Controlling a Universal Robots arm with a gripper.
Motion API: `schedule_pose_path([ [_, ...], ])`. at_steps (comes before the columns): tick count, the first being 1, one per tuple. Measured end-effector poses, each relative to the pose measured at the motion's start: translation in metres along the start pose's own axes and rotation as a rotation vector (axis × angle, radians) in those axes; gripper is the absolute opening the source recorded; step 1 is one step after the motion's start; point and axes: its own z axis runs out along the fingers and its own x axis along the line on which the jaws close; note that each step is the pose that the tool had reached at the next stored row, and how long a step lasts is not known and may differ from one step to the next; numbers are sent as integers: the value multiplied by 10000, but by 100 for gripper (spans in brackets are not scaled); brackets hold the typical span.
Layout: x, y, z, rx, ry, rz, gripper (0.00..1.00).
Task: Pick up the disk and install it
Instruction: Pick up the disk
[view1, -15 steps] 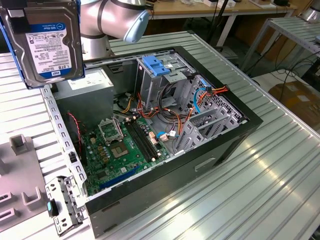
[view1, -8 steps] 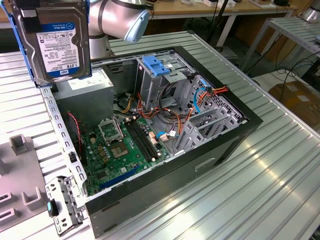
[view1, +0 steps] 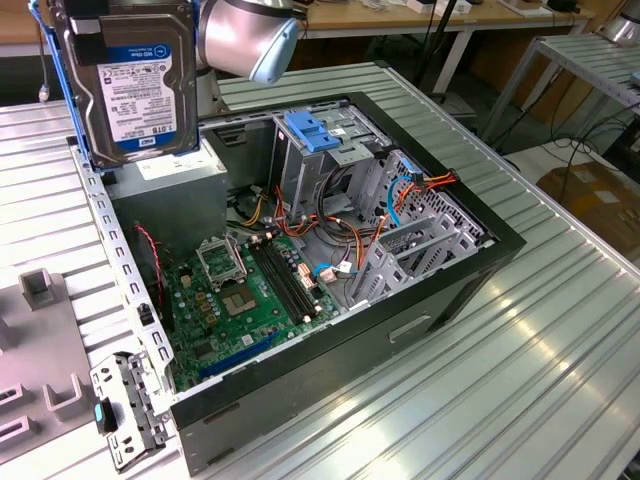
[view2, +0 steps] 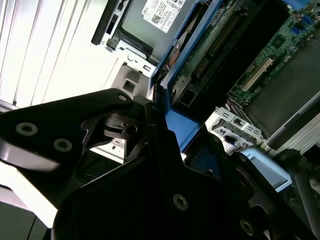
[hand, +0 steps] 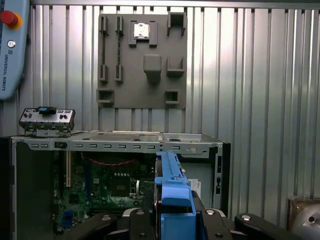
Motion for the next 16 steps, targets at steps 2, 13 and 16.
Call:
schedule_pose_path([
  [2,2,-36,1,0,0,1,37],
  [13,23,-340,12,0,0,0,37],
  [16,25,-427,15,0,9,1,37],
])
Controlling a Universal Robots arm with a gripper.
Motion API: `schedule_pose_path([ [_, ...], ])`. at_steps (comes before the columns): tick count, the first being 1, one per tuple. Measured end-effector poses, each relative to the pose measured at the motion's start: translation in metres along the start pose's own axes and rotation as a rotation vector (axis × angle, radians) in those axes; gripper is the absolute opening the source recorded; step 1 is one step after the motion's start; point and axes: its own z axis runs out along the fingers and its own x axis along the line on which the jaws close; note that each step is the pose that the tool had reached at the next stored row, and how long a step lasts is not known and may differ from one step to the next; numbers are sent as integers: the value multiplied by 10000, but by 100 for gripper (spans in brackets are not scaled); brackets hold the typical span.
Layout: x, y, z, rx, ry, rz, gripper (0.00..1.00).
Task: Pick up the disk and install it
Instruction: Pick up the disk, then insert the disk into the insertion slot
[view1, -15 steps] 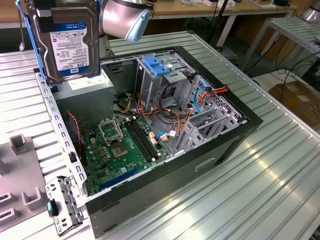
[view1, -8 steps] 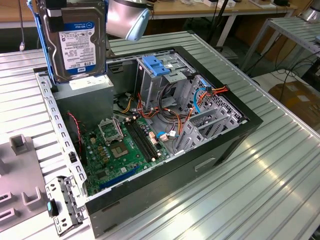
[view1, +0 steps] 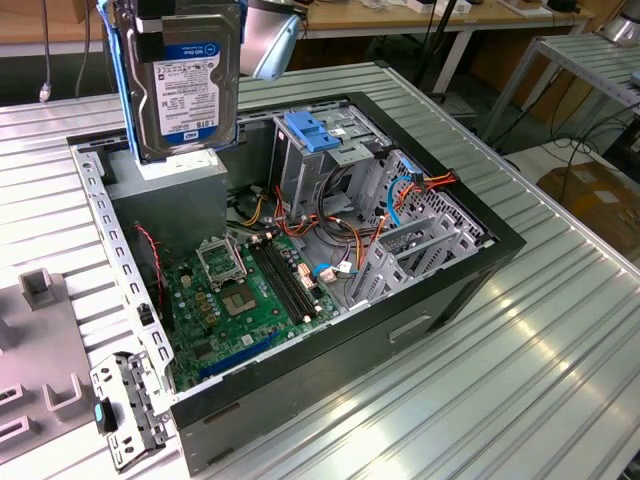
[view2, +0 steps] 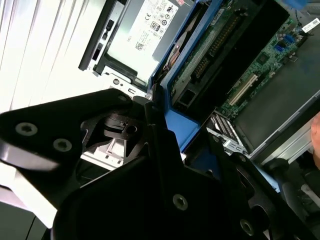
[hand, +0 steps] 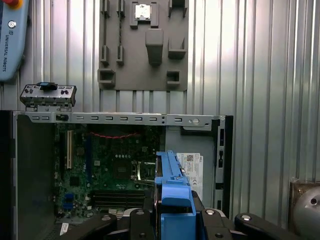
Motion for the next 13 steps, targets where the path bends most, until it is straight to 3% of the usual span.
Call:
schedule_pose_path([
  [4,17,-139,7,-1,27,17,37],
  [13,18,-182,9,-1,27,18,37],
])
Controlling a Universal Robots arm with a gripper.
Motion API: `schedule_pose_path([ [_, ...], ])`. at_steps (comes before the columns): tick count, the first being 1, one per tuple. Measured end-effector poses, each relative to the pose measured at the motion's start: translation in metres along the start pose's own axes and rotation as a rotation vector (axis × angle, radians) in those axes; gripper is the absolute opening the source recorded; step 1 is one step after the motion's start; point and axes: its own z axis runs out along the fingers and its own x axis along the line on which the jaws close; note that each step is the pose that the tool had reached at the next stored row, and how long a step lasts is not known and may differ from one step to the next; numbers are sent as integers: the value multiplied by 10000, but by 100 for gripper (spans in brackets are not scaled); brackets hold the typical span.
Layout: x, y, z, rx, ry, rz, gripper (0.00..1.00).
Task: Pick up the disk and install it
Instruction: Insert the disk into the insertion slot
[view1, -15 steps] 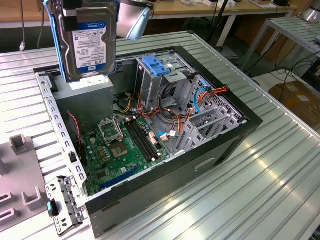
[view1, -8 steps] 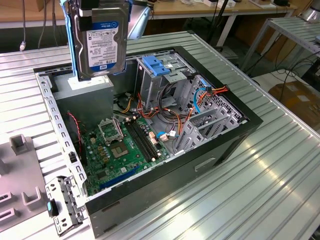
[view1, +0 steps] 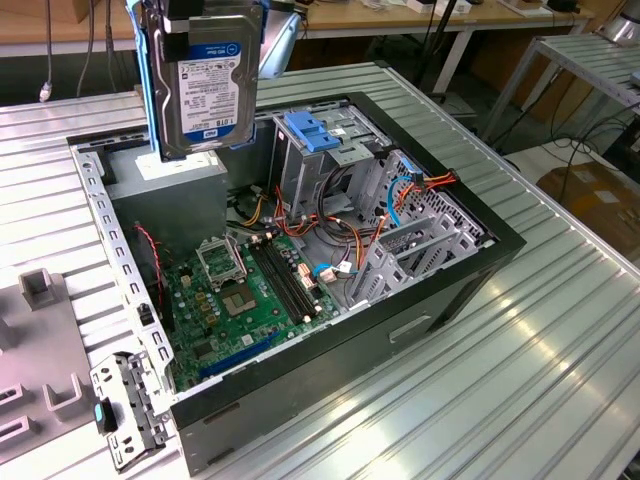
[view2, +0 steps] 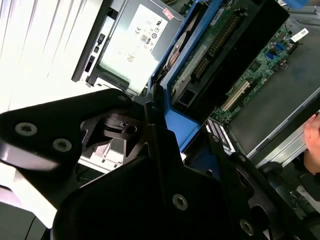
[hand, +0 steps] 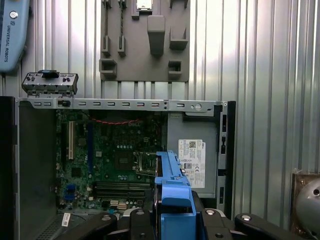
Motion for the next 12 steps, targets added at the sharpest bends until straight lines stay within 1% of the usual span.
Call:
schedule_pose_path([
  [7,10,-1,0,0,0,0,37],
  [10,25,-1,0,0,1,-1,37],
  [12,46,-1,1,0,1,-1,37],
])
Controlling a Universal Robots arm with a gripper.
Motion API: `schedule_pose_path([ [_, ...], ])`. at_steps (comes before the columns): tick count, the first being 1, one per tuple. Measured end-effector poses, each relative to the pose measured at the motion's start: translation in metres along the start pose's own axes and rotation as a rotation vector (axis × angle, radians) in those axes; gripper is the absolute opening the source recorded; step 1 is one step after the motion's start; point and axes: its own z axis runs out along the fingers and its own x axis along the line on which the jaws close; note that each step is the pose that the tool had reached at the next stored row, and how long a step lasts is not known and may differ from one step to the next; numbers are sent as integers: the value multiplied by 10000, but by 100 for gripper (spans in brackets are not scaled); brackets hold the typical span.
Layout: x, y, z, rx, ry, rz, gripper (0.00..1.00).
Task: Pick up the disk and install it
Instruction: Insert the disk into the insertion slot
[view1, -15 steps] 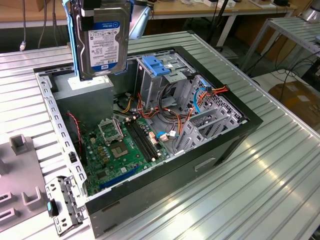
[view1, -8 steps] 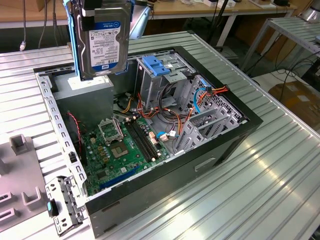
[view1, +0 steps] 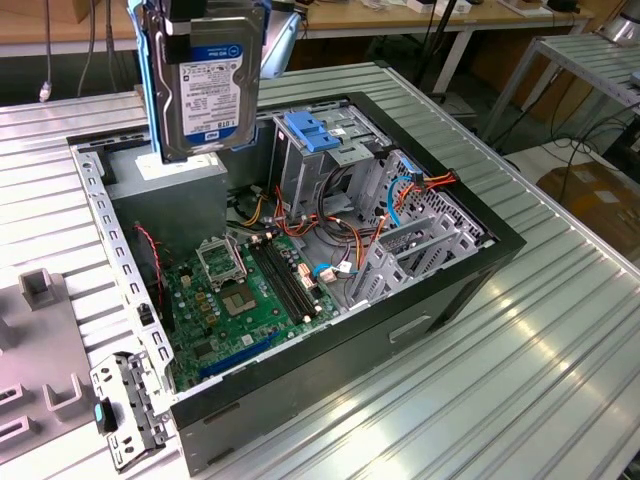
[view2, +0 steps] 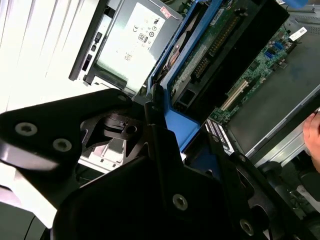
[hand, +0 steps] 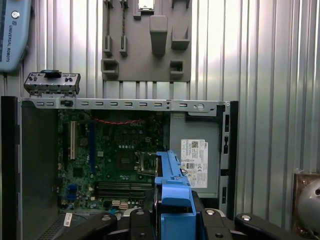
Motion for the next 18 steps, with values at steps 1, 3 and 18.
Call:
schedule_pose_path([
  [1,7,1,1,1,-2,2,37],
  [3,29,0,1,0,0,0,37],
  [18,128,2,3,0,0,1,37],
])
